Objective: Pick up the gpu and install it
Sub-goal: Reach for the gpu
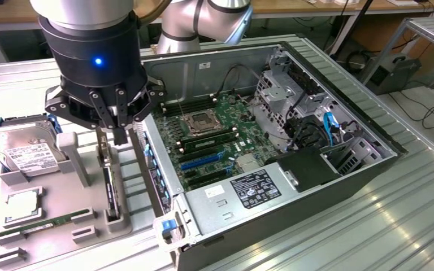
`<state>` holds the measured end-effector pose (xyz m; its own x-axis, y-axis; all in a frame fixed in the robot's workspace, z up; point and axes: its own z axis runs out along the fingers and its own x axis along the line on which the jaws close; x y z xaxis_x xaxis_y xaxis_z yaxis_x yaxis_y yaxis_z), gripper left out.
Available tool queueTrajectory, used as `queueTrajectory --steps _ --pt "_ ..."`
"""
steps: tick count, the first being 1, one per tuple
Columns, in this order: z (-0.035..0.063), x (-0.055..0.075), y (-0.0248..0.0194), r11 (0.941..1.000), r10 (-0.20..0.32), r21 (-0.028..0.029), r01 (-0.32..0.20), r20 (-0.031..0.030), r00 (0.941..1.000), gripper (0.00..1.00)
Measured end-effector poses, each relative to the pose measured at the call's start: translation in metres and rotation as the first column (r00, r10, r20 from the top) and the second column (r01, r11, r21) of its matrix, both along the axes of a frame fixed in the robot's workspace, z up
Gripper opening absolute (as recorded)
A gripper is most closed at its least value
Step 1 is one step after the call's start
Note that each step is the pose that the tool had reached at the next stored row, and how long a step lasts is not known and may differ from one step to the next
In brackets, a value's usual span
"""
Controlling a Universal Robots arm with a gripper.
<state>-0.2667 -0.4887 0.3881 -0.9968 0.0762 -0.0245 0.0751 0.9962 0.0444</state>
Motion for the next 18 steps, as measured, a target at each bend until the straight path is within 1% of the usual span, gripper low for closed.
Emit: queueTrajectory --steps 2,18 --pt "0.0 0.0 -0.0026 1.0 0.0 0.0 0.0 0.0 1.0 0.11" --pt "-0.0001 0.0 -0.0163 1.0 0.0 0.0 0.0 0.0 1.0 0.11"
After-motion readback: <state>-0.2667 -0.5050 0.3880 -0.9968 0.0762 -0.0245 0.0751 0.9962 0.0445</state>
